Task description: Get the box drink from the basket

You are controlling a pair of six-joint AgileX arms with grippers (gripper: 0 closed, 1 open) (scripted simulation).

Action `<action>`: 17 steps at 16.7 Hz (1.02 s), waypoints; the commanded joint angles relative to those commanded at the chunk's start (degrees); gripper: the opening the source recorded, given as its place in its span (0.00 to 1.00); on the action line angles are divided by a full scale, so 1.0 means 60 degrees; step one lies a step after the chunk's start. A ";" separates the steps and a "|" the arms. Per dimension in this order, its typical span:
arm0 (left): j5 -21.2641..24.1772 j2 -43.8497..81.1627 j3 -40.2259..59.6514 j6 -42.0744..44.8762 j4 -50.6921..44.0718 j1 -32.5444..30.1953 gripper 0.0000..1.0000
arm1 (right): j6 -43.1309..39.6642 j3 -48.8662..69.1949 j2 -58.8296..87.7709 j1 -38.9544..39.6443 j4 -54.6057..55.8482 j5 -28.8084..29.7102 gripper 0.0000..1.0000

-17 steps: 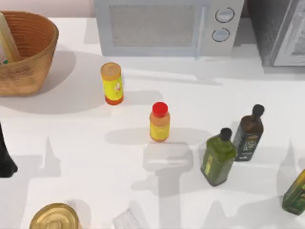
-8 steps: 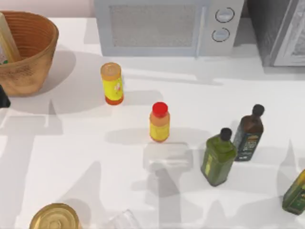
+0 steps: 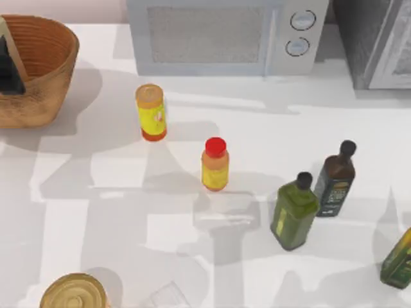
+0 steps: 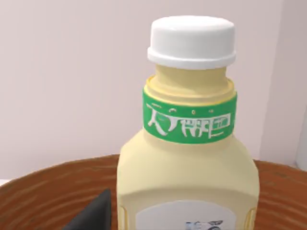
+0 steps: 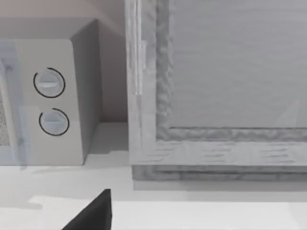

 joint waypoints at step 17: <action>0.0340 0.3669 0.1653 0.0028 0.2119 0.0174 1.00 | 0.0000 0.0000 0.0000 0.0000 0.0000 0.0000 1.00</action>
